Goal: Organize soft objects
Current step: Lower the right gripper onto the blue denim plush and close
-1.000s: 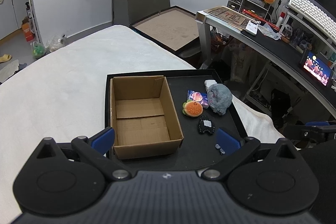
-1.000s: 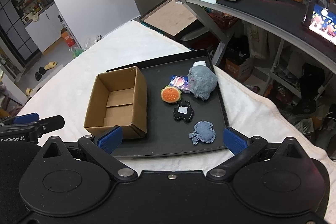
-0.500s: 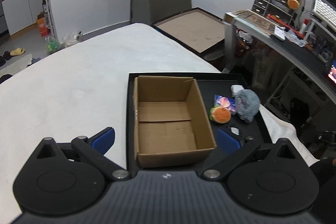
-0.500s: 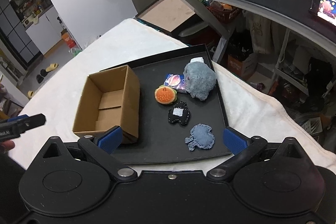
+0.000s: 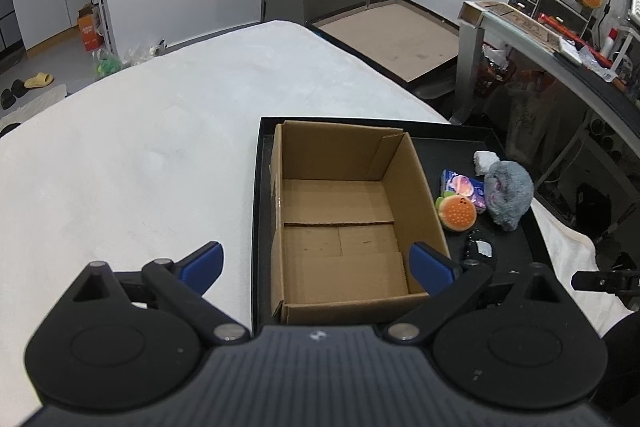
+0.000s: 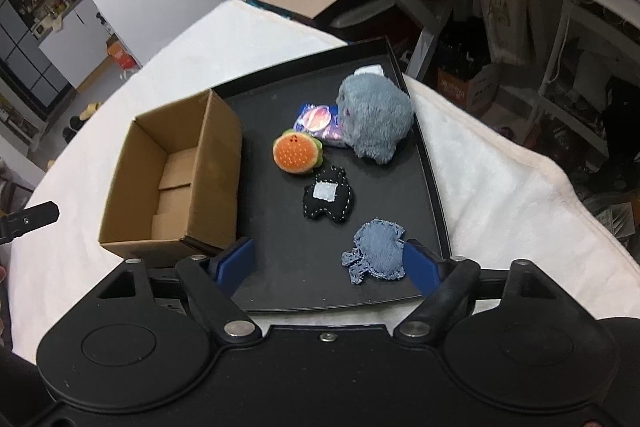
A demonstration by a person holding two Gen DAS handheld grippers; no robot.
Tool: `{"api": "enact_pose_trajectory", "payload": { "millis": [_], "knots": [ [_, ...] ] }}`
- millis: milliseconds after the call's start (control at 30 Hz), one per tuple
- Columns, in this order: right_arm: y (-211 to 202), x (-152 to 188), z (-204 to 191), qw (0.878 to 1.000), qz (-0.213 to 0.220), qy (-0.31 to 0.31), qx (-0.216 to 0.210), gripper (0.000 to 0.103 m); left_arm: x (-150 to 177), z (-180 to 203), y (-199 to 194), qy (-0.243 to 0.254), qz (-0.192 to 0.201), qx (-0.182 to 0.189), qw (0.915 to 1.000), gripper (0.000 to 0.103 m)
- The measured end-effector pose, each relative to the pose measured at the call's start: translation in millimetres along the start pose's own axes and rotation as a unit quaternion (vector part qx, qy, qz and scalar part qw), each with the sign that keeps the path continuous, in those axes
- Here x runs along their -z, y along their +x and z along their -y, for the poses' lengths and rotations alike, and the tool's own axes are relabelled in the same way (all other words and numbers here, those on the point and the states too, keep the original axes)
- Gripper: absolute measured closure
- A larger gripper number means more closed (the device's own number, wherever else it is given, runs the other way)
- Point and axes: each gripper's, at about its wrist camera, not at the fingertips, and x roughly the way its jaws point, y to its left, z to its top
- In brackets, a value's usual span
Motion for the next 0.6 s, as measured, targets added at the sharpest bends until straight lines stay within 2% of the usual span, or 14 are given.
{"api": "enact_pose_trajectory", "payload": {
  "millis": [200, 300, 367, 500, 600],
  "knots": [
    [22, -2, 4, 1.0, -0.024, 0.007, 0.0, 0.04, 2, -2, 19, -0.006, -0.007, -0.004, 1.0, 0.012],
    [33, -3, 6, 0.999, -0.032, 0.011, 0.005, 0.042, 5, -4, 30, -0.012, -0.014, -0.006, 0.9998, 0.02],
    [41, -3, 8, 0.999, -0.04, 0.017, 0.008, 0.045, 6, -7, 39, -0.02, -0.02, -0.007, 0.9996, 0.03],
    [55, -4, 15, 0.998, -0.057, 0.029, 0.015, 0.051, 8, -12, 52, -0.03, -0.027, -0.007, 0.9992, 0.036],
    [67, -4, 22, 0.996, -0.07, 0.041, 0.021, 0.056, 10, -13, 62, -0.034, -0.034, -0.005, 0.9988, 0.047]
  ]
}}
